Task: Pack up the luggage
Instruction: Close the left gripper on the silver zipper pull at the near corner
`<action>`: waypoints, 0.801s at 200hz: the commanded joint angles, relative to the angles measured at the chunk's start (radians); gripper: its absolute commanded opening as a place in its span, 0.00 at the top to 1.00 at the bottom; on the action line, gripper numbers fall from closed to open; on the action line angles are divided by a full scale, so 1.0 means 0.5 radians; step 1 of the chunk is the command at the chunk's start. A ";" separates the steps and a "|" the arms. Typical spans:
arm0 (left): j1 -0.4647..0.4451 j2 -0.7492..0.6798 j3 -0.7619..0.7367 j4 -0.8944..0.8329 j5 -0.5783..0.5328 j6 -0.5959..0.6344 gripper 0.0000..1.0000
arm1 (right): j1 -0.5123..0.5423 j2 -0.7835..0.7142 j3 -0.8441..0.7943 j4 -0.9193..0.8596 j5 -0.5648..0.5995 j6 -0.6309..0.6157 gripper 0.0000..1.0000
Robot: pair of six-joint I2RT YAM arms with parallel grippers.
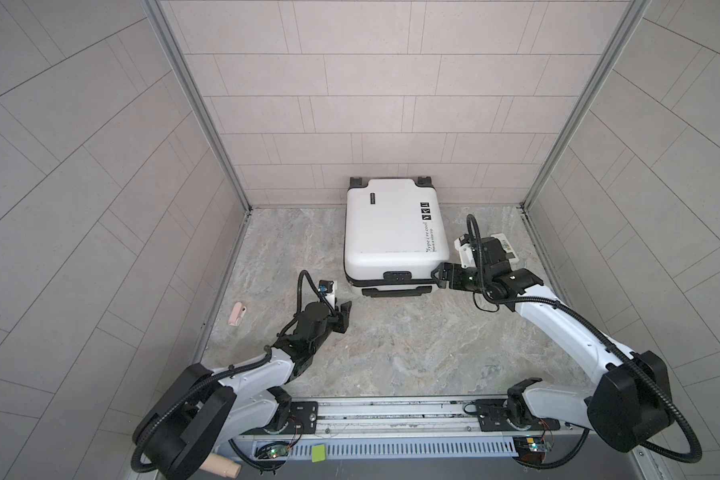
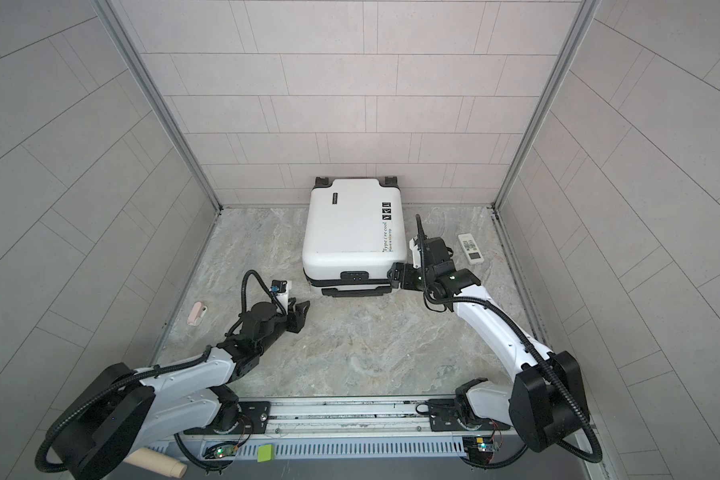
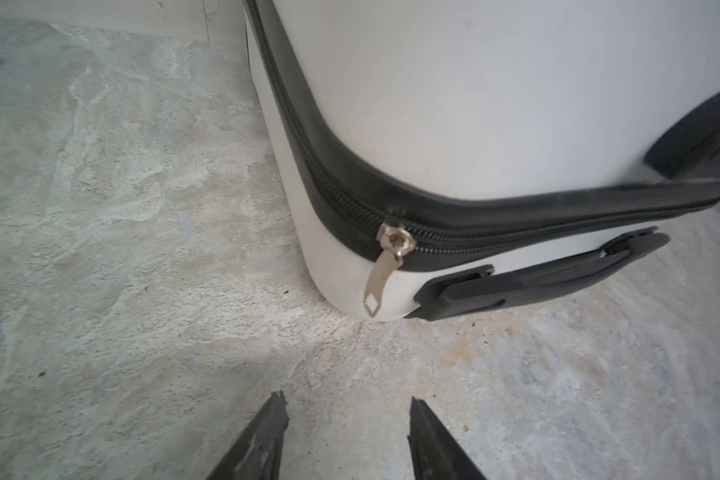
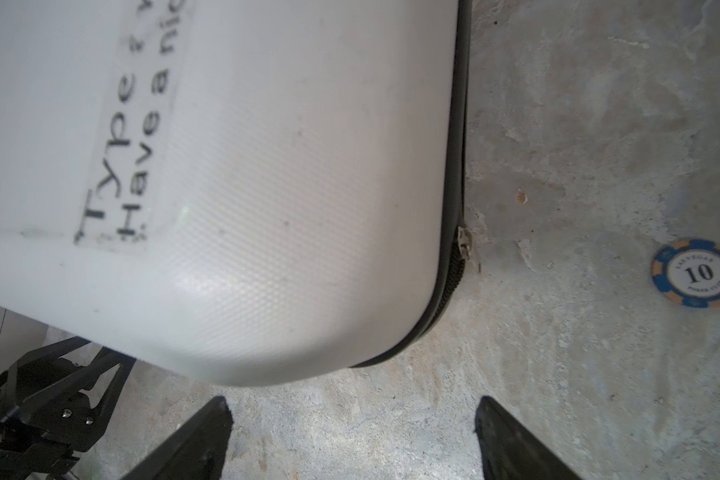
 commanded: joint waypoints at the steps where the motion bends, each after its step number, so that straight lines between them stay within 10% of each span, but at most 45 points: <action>1: 0.008 0.040 -0.003 0.314 -0.141 0.106 0.52 | -0.006 -0.010 0.002 -0.013 0.019 -0.009 0.07; 160: 0.016 0.634 0.136 0.930 0.153 0.230 0.72 | -0.006 0.023 -0.099 0.019 -0.005 -0.060 0.09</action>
